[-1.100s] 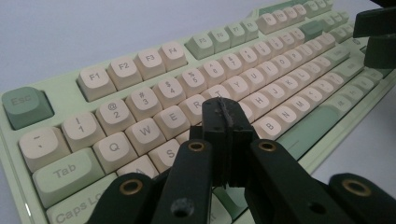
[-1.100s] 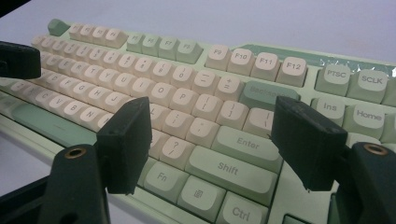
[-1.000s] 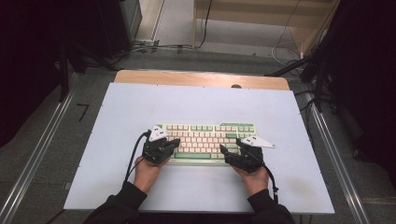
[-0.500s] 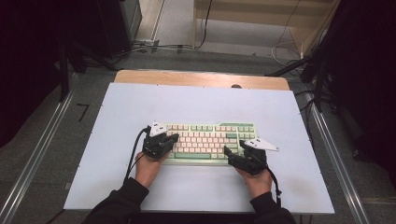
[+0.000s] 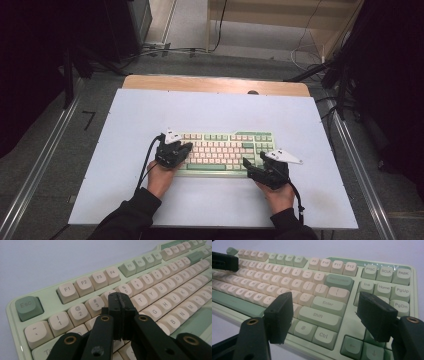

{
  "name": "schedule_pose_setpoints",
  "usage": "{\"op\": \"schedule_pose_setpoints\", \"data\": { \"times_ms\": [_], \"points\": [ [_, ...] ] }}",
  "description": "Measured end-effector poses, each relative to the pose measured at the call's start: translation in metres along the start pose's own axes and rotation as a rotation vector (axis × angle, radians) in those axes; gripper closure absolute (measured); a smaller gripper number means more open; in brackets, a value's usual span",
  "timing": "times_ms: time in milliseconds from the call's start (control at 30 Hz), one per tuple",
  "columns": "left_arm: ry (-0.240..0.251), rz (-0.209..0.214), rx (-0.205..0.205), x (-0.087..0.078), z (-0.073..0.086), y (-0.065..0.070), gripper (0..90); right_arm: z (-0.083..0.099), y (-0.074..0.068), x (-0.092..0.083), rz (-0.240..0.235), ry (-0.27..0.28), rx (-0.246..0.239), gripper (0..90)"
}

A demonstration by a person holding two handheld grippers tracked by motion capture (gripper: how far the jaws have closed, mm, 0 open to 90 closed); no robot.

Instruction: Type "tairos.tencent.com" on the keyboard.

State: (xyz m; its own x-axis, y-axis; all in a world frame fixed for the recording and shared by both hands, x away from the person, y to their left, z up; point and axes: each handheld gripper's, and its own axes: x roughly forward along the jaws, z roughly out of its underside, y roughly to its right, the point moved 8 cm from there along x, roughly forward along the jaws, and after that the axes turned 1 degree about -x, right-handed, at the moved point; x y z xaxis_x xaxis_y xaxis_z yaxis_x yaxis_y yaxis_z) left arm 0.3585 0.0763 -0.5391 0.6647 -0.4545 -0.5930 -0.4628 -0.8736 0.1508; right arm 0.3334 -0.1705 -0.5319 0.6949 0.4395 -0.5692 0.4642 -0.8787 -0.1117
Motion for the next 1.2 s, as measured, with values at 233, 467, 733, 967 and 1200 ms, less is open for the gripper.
{"op": "schedule_pose_setpoints", "data": {
  "times_ms": [233,467,733,967,1200],
  "points": [
    [-0.015,0.005,0.003,0.001,0.002,0.001,90.0,0.001,-0.001,0.001,0.001,-0.005,-0.005,27.7],
    [0.01,0.02,-0.002,-0.003,-0.001,0.004,88.8,0.0,0.0,0.001,0.004,-0.005,0.001,27.7],
    [0.079,0.023,-0.001,-0.016,-0.009,0.006,64.8,-0.001,-0.002,0.003,-0.002,-0.003,-0.006,28.1],
    [0.08,0.008,-0.019,-0.02,-0.005,0.002,39.8,-0.004,-0.007,0.007,-0.011,0.008,-0.03,35.3],
    [0.109,-0.012,-0.036,-0.032,0.0,-0.005,37.8,-0.009,-0.019,0.014,-0.051,0.023,-0.058,55.6]
  ]
}}
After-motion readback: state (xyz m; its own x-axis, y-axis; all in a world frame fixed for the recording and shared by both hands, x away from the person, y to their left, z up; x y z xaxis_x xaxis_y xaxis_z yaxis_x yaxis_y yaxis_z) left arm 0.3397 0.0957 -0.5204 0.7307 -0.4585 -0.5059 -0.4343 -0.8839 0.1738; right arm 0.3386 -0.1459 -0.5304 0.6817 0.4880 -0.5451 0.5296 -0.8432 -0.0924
